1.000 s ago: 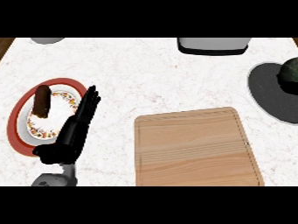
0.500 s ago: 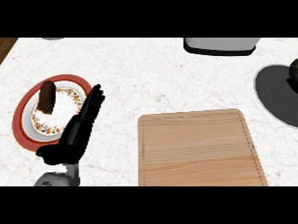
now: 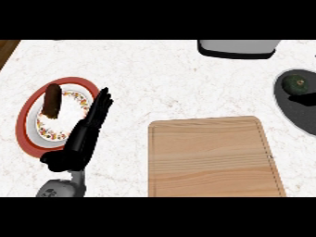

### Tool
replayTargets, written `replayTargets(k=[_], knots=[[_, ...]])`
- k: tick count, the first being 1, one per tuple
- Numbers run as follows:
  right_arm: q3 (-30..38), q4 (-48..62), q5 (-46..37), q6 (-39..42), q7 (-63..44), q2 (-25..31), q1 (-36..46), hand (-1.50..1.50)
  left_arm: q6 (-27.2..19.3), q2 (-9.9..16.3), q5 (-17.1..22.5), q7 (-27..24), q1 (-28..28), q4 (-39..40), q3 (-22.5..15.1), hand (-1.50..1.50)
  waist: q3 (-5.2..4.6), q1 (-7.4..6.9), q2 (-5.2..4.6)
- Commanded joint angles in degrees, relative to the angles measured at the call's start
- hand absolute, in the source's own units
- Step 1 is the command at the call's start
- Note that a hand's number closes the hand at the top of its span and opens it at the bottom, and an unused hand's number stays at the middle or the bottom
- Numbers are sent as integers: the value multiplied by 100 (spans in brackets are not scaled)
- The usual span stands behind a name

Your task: Pick the squash from the cutting board and place it in the pan

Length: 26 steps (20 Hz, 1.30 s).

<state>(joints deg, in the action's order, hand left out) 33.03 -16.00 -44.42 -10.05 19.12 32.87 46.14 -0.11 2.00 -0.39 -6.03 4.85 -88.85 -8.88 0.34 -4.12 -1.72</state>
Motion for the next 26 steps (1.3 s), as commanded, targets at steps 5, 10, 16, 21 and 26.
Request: replayTargets(k=[5, 10, 16, 21, 26], knots=[[956, 87, 1031, -47, 1014, -8, 200, -150, 81, 107, 89, 123, -56, -136, 94, 0, 3, 73, 36], [1364, 380, 1510, 801, 1274, 524, -22, -150, -199, -128, -93, 157, -297, -385, -105, 0, -1, 127, 63], [1649, 621, 2000, 2410, 1439, 1025, -282, -150, -215, -145, -162, 101, -325, -224, -117, 0, -8, 226, 93], [1466, 552, 2000, 3607, 2297, 1252, -1138, -150, -33, 64, 29, 140, -473, -449, 81, 0, -11, 279, 118], [1372, 356, 2185, 4041, 2752, 1258, -1531, -150, 54, 169, 145, 368, -370, -524, 249, 0, -19, 328, 142]])
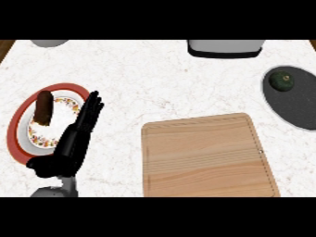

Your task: Pick the squash from the cutting board and place it in the pan

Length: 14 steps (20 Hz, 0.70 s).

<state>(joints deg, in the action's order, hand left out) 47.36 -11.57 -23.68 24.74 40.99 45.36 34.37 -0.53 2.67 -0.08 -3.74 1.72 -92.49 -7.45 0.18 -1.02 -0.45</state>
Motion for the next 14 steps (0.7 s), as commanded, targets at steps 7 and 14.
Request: replayTargets(k=[7, 14], knots=[[-295, -187, 142, 428, 966, 46, -697, -150, 68, -57, 25, -319, 91, 345, 105, 0, 4, -1, -9], [-624, -347, 209, 217, 1197, -139, -1130, -150, -15, -76, -88, -62, -32, 40, 22, 0, -4, 40, 19]])
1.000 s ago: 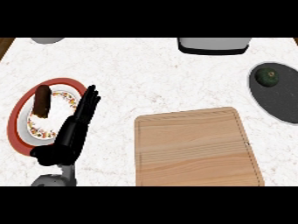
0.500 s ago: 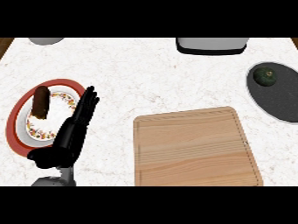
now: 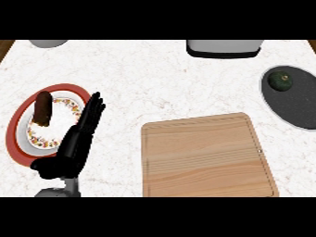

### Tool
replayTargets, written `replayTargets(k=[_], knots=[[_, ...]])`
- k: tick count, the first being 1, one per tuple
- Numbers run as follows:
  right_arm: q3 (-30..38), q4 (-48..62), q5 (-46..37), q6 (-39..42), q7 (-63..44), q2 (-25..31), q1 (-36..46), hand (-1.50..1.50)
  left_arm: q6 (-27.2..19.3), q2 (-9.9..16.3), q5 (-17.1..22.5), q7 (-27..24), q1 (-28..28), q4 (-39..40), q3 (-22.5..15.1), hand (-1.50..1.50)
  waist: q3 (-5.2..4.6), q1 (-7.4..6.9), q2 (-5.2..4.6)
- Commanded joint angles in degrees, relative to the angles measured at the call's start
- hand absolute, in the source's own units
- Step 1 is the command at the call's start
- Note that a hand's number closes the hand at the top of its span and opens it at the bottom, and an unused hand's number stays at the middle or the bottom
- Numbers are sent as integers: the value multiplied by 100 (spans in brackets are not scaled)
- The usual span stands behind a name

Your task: Pick the squash from the cutting board and place it in the pan

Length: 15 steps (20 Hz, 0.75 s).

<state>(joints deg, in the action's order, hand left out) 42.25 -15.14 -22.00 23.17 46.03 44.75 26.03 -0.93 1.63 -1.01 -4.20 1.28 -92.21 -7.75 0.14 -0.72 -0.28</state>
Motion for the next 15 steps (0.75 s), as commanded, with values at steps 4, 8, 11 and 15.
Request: replayTargets(k=[4, 8, 11, 15], knots=[[-294, -165, 164, 264, 316, -18, -96, -150, 28, -20, 29, -7, 291, 254, 154, 0, -5, 28, 9], [-417, 65, 75, 171, 626, 121, -192, -150, 70, -18, 35, 117, 344, 212, 125, 0, 7, -15, -18], [-447, -38, 200, 154, 867, 104, -440, -150, 159, 89, 113, -291, 265, 555, 325, 0, 0, 26, -6], [-651, -254, 211, -642, 624, -141, -164, -150, -148, -157, -161, -99, 180, 279, 11, 0, -3, 10, 7]])
